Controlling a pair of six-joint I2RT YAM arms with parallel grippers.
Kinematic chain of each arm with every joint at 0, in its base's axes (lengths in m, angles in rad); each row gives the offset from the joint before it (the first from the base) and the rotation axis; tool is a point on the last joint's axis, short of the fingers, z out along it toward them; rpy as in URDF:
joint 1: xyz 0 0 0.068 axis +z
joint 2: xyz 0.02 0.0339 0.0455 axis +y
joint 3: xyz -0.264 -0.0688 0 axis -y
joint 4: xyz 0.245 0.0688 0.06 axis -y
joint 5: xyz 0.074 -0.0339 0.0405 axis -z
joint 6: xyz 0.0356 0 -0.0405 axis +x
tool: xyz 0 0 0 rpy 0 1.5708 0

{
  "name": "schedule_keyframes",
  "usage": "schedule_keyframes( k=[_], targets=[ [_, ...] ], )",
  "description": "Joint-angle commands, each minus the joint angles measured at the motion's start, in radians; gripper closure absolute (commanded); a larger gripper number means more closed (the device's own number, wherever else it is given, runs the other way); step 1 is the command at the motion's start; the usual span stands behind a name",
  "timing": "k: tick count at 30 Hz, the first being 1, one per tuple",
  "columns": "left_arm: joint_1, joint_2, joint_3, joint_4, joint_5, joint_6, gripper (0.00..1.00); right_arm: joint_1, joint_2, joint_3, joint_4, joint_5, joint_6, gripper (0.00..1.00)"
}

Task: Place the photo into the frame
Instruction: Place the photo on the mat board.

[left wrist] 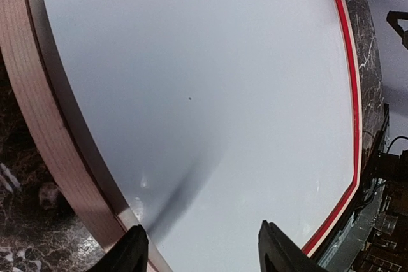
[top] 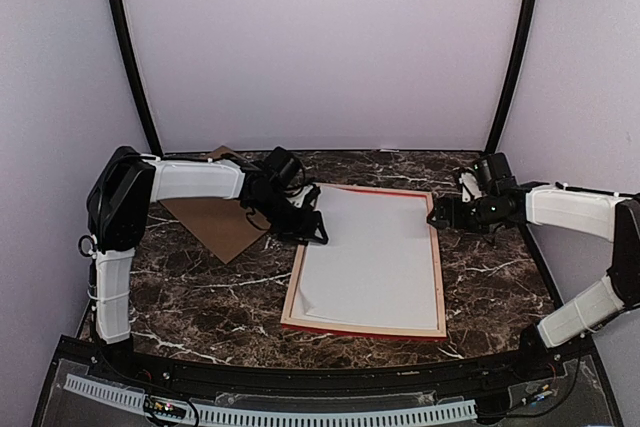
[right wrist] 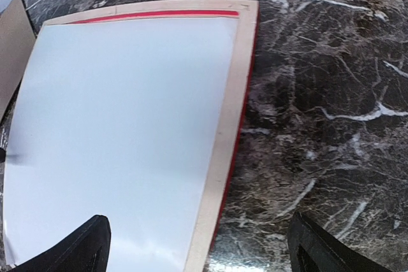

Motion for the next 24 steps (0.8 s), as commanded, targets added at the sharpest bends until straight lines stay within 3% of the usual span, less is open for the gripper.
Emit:
schedule_keyframes(
  k=[1, 9, 14, 24],
  targets=[
    [0.003, -0.049, 0.026, -0.049, -0.07, 0.034, 0.37, 0.075, 0.013, 0.05, 0.055, -0.012, 0.03, 0.03],
    [0.003, -0.141, -0.022, -0.041, -0.18, 0.051, 0.3, 0.19, 0.105, 0.102, 0.08, -0.022, 0.036, 0.04],
    [-0.013, -0.242, -0.141, -0.005, -0.23, 0.026, 0.28, 0.235, 0.18, 0.12, 0.109, -0.04, 0.038, 0.04],
    [-0.17, -0.369, -0.387, 0.037, -0.381, -0.114, 0.25, 0.268, 0.265, 0.136, 0.126, -0.045, 0.034, 0.05]
  ],
)
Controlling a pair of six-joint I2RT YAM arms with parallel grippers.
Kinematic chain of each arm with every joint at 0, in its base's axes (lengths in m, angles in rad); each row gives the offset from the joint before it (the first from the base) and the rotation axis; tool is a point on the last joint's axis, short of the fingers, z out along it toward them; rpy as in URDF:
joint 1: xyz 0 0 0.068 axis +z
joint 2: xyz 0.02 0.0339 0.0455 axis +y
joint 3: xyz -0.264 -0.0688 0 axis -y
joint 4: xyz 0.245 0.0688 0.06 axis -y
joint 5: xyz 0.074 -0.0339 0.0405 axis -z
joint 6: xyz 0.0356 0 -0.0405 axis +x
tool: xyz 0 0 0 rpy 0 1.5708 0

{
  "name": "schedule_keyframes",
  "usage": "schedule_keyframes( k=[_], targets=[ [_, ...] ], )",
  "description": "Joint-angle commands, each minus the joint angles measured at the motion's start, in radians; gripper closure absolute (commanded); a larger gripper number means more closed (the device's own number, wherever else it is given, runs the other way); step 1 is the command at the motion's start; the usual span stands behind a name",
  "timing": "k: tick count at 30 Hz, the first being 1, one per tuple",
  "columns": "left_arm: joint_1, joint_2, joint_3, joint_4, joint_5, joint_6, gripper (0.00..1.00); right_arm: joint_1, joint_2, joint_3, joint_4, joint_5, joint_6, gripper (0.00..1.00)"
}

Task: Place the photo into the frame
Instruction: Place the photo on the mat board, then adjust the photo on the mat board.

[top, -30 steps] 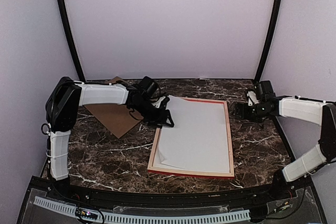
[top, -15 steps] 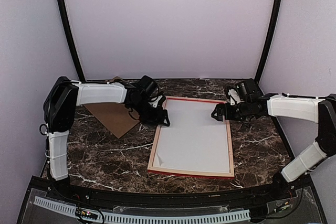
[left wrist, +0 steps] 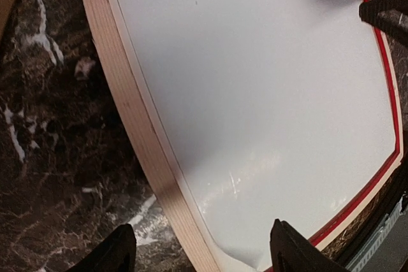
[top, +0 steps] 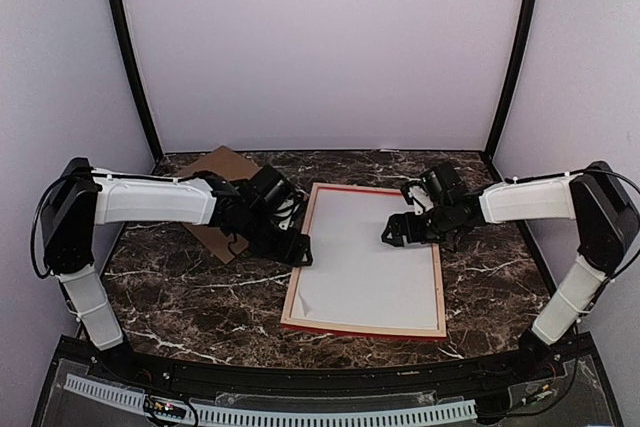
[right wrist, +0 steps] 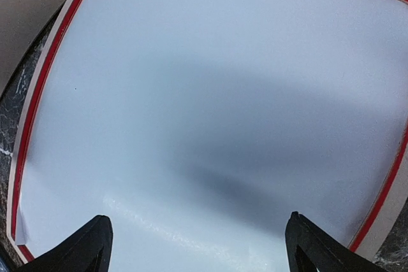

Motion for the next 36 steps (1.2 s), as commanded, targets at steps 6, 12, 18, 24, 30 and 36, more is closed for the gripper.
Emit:
schedule_keyframes(
  k=[6, 12, 18, 24, 30, 36],
  targets=[
    [-0.117, -0.082, -0.159, 0.047, -0.083, -0.141, 0.24, 0.009, 0.027, 0.004, 0.047, 0.008, 0.004, 0.05],
    [-0.162, -0.05, -0.147, 0.015, -0.121, -0.16, 0.24, 0.009, 0.029, -0.004, 0.048, 0.013, 0.006, 0.05],
    [-0.177, -0.018, -0.14, 0.007, -0.116, -0.164, 0.24, 0.009, 0.028, -0.003, 0.044, 0.018, 0.004, 0.05],
    [-0.19, -0.012, -0.143, -0.041, -0.145, -0.162, 0.28, 0.009, 0.023, -0.005, 0.038, 0.03, -0.002, 0.05],
    [-0.195, -0.012, -0.158, -0.064, -0.145, -0.161, 0.35, 0.009, 0.023, -0.003, 0.031, 0.038, -0.005, 0.04],
    [-0.201, -0.017, -0.19, -0.076, -0.14, -0.161, 0.4, 0.008, 0.023, -0.001, 0.023, 0.048, -0.008, 0.04]
  ],
)
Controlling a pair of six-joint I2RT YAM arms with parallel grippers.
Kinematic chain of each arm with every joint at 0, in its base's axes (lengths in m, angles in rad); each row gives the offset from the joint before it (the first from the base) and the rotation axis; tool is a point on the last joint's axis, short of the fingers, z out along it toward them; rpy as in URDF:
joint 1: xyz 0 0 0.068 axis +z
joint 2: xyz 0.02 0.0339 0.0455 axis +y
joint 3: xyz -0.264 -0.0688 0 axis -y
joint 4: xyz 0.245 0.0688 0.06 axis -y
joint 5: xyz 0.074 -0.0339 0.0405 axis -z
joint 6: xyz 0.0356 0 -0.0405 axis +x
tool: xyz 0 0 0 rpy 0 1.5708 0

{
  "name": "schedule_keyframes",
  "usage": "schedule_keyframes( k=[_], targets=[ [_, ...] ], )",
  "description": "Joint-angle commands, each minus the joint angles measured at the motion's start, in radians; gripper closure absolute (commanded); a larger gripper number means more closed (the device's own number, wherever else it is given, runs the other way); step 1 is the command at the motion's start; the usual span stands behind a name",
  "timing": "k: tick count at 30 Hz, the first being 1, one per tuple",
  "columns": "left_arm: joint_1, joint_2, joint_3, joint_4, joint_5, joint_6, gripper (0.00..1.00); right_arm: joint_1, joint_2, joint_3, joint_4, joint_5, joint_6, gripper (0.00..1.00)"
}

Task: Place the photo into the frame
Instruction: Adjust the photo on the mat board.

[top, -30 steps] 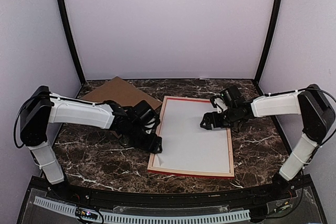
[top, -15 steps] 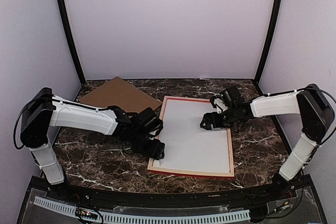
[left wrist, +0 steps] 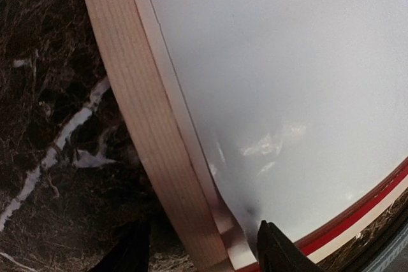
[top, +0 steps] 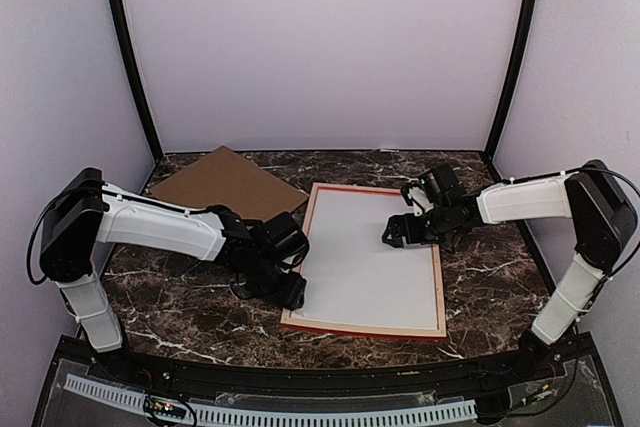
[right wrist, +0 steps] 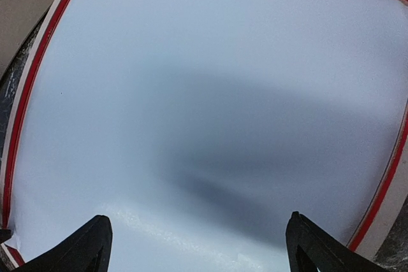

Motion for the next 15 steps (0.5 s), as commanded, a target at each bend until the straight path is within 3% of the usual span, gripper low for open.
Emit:
schedule_keyframes(
  k=[1, 15],
  targets=[
    [-0.009, -0.01, -0.038, -0.052, -0.009, -0.002, 0.4, 0.005, 0.0, -0.001, 0.008, 0.019, -0.008, 0.04],
    [-0.013, -0.017, -0.091, -0.056, -0.01, 0.008, 0.52, 0.007, -0.003, 0.001, -0.007, 0.029, -0.01, 0.04]
  ],
)
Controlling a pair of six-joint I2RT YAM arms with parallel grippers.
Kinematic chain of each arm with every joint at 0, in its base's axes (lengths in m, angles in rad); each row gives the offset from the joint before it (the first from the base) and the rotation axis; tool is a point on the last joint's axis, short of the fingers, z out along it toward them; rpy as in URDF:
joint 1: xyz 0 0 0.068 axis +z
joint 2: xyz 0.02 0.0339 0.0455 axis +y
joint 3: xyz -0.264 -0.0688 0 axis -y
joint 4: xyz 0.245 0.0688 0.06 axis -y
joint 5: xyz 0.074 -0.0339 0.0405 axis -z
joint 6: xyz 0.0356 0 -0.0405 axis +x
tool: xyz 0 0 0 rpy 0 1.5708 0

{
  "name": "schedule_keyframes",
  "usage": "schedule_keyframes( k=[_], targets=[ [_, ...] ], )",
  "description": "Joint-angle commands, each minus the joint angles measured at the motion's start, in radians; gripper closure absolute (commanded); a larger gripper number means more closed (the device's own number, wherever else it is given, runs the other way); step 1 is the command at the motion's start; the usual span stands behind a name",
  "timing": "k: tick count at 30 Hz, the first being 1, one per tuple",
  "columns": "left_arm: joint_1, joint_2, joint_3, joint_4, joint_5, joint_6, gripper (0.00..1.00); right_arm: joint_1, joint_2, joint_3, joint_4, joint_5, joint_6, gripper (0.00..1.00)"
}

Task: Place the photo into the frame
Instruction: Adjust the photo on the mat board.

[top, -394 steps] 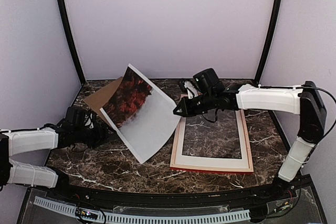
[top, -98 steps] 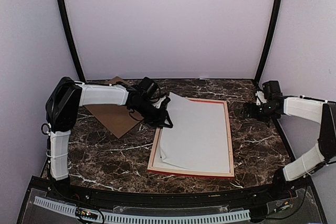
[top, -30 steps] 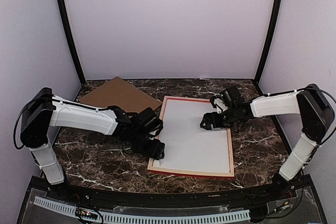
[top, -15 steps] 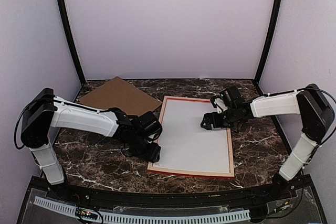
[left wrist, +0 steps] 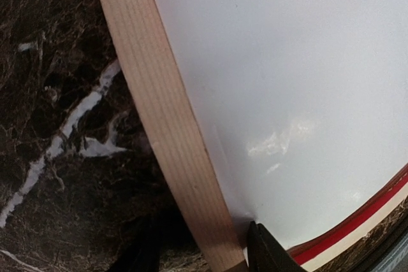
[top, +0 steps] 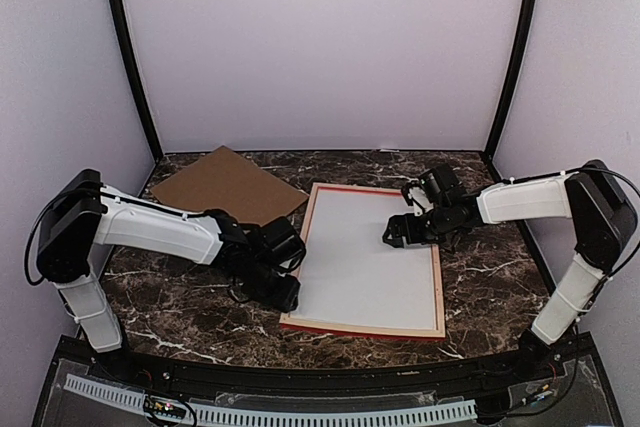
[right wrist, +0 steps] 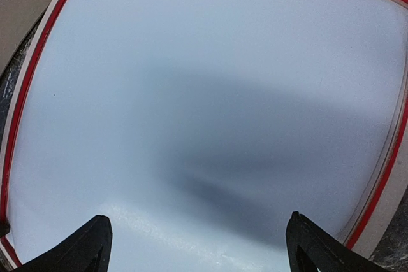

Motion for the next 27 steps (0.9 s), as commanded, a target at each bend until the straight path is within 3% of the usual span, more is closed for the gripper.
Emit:
schedule_keyframes(
  k=[1, 4, 12, 27],
  targets=[
    [-0.009, -0.01, -0.051, -0.063, -0.005, 0.007, 0.53, 0.006, -0.004, 0.001, -0.007, 0.023, -0.01, 0.04],
    [-0.012, -0.015, -0.043, -0.074, -0.038, 0.022, 0.53, 0.005, -0.005, 0.003, -0.012, 0.026, -0.012, 0.04],
    [-0.02, -0.034, 0.006, -0.084, -0.087, 0.064, 0.35, 0.006, -0.014, 0.019, -0.031, 0.03, -0.016, 0.04],
    [-0.02, -0.161, 0.054, -0.042, -0.139, 0.083, 0.21, 0.008, -0.077, 0.032, -0.057, 0.04, -0.015, 0.03]
  ],
)
